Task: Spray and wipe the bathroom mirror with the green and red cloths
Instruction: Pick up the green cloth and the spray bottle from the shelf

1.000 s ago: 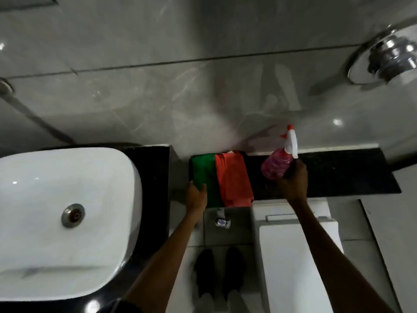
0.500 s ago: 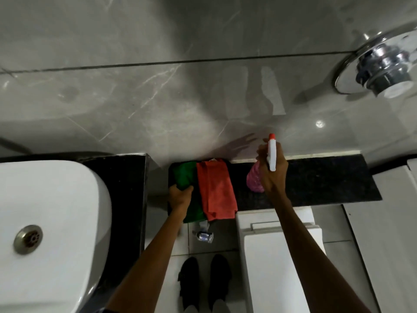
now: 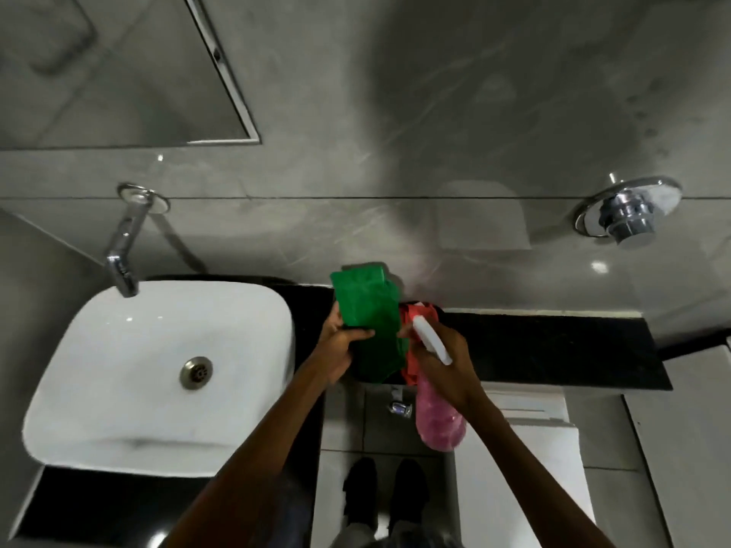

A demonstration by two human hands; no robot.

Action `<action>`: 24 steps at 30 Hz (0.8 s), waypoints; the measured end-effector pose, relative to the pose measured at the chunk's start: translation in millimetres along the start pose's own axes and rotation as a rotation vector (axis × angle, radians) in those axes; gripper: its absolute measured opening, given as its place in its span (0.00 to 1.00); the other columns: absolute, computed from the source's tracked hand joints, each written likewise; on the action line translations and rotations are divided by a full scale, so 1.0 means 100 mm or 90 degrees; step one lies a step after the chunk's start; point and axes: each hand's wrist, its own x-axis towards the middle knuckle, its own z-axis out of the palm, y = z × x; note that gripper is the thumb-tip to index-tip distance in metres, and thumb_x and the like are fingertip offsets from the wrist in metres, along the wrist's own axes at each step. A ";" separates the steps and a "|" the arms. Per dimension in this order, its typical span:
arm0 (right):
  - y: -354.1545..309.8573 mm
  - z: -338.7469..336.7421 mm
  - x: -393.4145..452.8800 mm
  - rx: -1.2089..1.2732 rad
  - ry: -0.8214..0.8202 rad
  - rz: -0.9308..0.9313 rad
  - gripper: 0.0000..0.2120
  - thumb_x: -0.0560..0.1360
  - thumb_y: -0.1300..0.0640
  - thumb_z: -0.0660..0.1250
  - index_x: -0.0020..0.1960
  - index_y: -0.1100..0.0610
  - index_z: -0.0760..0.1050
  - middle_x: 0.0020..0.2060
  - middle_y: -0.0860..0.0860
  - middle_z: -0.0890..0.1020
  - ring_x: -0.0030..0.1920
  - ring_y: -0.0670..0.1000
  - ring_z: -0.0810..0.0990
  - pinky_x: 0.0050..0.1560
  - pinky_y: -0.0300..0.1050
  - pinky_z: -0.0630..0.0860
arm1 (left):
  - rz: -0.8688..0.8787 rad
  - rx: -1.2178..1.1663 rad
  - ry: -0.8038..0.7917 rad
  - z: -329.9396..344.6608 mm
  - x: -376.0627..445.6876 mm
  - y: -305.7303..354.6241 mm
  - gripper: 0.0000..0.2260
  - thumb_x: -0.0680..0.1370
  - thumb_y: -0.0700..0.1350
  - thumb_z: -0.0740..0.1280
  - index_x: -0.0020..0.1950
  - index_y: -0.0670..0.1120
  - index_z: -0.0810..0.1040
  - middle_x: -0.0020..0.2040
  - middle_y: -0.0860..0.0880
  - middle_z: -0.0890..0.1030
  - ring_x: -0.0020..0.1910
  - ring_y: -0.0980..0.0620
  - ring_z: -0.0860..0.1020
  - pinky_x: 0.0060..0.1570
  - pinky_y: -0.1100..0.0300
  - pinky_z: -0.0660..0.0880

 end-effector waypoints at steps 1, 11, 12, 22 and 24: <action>-0.03 0.07 -0.04 0.017 -0.011 0.014 0.09 0.77 0.72 0.68 0.53 0.63 0.83 0.47 0.59 0.88 0.50 0.56 0.87 0.54 0.48 0.84 | 0.012 -0.004 -0.019 0.00 -0.05 0.08 0.35 0.68 0.17 0.64 0.71 0.42 0.73 0.55 0.45 0.87 0.54 0.47 0.86 0.48 0.56 0.85; -0.10 0.34 -0.08 0.001 0.000 0.083 0.18 0.75 0.48 0.77 0.37 0.61 0.81 0.29 0.60 0.83 0.30 0.56 0.84 0.35 0.59 0.81 | 0.038 0.013 -0.053 -0.10 -0.16 0.38 0.37 0.69 0.16 0.63 0.74 0.42 0.71 0.66 0.36 0.80 0.71 0.34 0.76 0.56 0.50 0.84; -0.09 0.33 -0.08 0.010 0.010 0.100 0.16 0.75 0.51 0.77 0.38 0.62 0.81 0.30 0.62 0.83 0.32 0.56 0.84 0.37 0.61 0.82 | 0.038 0.014 -0.055 -0.10 -0.16 0.37 0.38 0.69 0.16 0.63 0.75 0.42 0.70 0.69 0.33 0.79 0.71 0.33 0.76 0.57 0.48 0.84; 0.21 0.14 -0.14 -0.034 -0.004 0.138 0.12 0.75 0.50 0.77 0.41 0.58 0.82 0.32 0.64 0.83 0.32 0.65 0.84 0.33 0.57 0.81 | -0.021 0.009 -0.069 0.02 -0.12 0.14 0.37 0.68 0.15 0.62 0.68 0.48 0.76 0.58 0.44 0.86 0.59 0.47 0.85 0.52 0.54 0.85; 0.32 0.08 -0.13 -0.055 -0.015 0.154 0.07 0.74 0.52 0.78 0.40 0.52 0.83 0.32 0.65 0.83 0.29 0.60 0.83 0.32 0.56 0.80 | -0.042 0.015 -0.061 0.10 -0.10 0.06 0.37 0.67 0.16 0.63 0.66 0.49 0.78 0.56 0.45 0.87 0.58 0.47 0.85 0.50 0.55 0.85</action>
